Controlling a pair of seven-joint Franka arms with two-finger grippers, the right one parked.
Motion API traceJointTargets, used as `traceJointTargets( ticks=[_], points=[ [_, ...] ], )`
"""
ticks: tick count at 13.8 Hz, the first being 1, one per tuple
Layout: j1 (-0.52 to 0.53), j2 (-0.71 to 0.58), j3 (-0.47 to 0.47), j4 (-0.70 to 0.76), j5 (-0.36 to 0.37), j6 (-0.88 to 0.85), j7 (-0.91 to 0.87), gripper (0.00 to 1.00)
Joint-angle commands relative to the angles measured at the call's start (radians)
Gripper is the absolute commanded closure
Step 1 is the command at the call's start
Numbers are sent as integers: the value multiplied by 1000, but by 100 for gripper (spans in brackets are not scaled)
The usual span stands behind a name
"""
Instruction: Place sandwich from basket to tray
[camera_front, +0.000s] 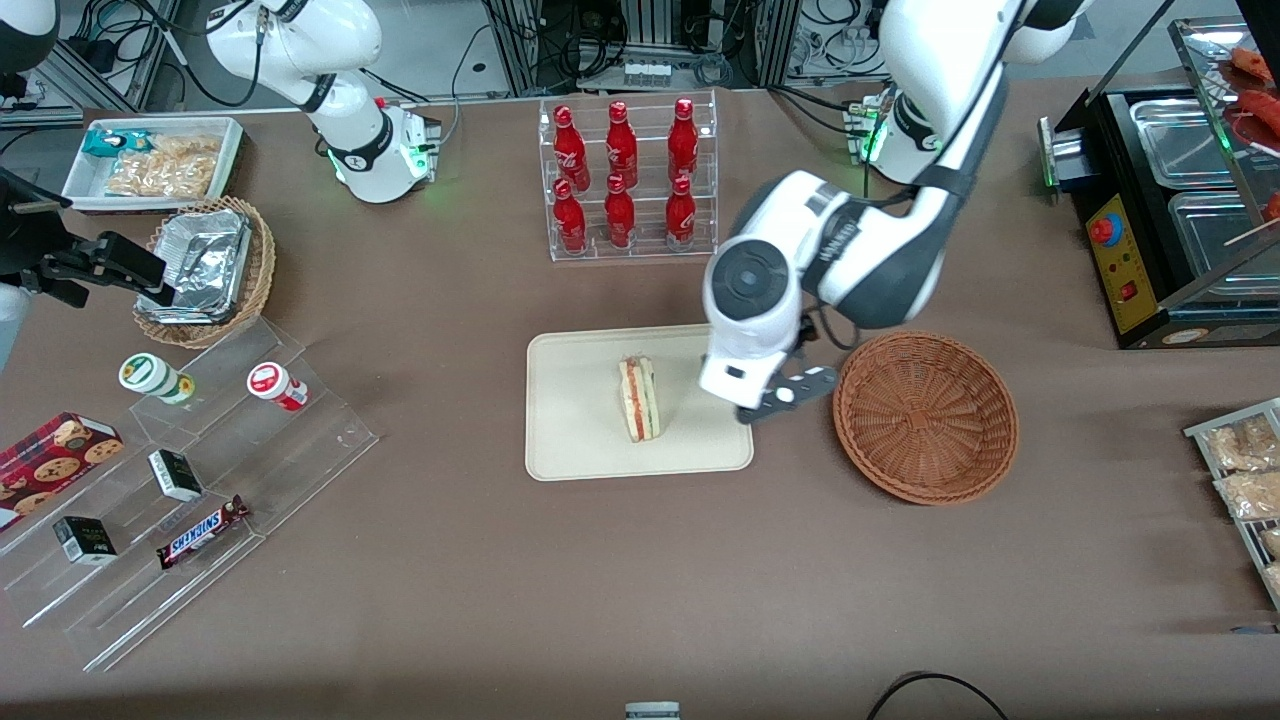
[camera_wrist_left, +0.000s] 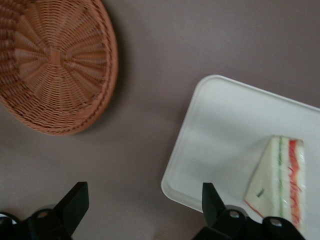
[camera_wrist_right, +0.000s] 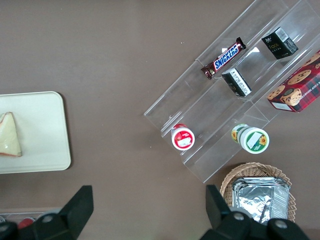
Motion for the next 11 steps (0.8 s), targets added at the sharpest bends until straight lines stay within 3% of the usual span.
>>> traceJointTargets(
  ticks=[1,5,7,11],
  points=[
    [59,-87,3,-72,9,-27,93,0],
    [155,-219,3,-207,7,-27,277,0],
    [253,-317,-3,-277,1,-27,406,0],
    [425,-429,-96,-285,-2,-138,625,0]
  ],
)
